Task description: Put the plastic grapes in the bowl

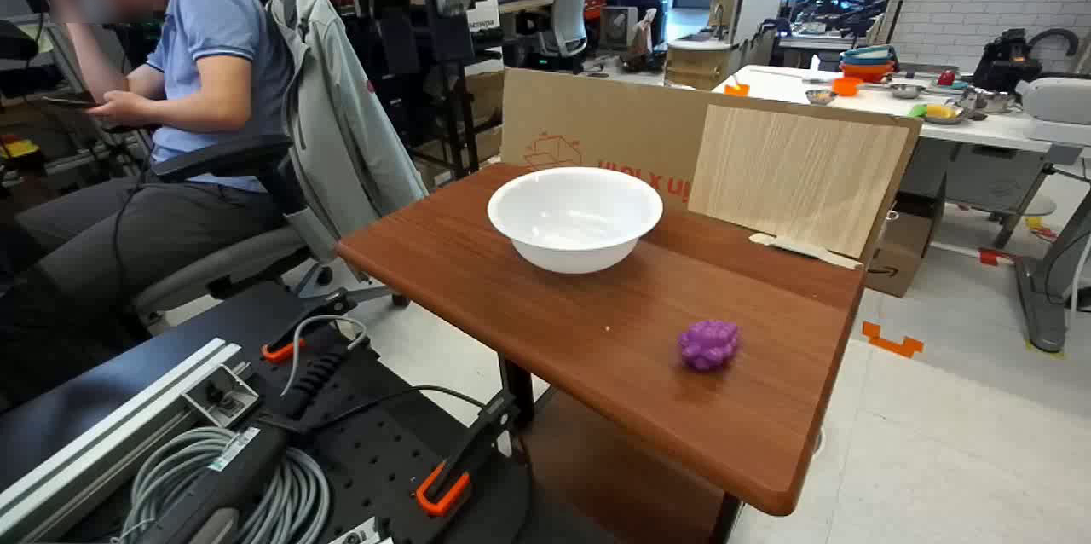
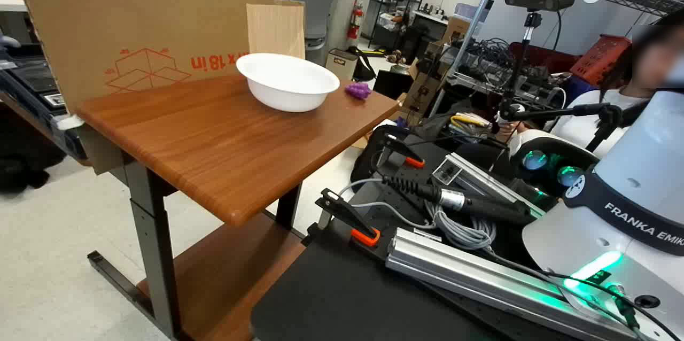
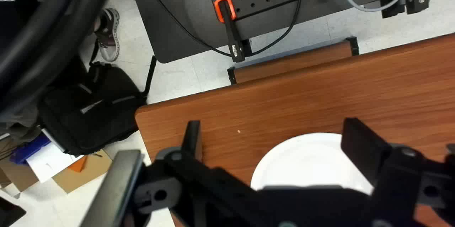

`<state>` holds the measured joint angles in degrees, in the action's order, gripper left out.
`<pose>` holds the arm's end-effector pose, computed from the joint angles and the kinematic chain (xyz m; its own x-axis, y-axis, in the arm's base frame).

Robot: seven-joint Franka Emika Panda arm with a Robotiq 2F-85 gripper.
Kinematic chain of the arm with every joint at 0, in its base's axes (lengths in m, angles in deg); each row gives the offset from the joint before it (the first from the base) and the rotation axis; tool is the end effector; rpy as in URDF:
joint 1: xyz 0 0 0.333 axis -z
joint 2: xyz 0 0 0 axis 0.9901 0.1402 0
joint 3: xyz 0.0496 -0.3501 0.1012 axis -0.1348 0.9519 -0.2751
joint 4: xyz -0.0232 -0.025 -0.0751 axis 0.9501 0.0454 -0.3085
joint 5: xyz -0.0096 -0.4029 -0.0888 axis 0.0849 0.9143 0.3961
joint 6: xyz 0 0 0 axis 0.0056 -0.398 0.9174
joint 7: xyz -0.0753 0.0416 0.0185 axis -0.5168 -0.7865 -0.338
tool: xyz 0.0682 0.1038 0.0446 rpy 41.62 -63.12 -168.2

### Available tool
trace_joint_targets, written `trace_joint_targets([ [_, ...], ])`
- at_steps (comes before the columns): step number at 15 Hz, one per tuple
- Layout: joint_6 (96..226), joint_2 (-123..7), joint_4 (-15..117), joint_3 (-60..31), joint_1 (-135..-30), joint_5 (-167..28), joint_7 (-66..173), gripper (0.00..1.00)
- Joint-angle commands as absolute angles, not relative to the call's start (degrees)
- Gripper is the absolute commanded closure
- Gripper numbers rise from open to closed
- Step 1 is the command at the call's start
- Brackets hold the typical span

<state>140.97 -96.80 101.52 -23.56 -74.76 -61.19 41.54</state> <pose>0.3997 -0.0324 0.4338 0.9667 -0.2526 -0.0418 -0.2370 -0.9444 0.2278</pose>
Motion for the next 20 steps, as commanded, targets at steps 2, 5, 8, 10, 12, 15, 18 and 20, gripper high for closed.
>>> trace_joint_targets([
  [2,140.8,-96.76,101.41,-22.66,-75.71,-60.84,41.26,0.0],
  [5,140.8,-96.76,101.41,-22.66,-75.71,-60.84,41.26,0.0],
  [8,140.92,-96.36,101.01,-22.44,-75.92,-61.45,41.6,0.0],
  [10,140.7,-95.62,100.01,-21.27,-76.08,-64.02,42.1,0.0],
  [12,141.4,-95.17,99.09,-19.4,-75.56,-68.06,41.68,0.0],
  [15,142.85,-94.26,97.08,-15.55,-73.6,-72.78,41.99,0.0],
  [18,148.76,-93.14,96.12,-12.02,-71.93,-75.45,42.56,0.0],
  [20,153.26,-90.75,95.16,-11.13,-71.0,-73.64,43.24,0.0],
])
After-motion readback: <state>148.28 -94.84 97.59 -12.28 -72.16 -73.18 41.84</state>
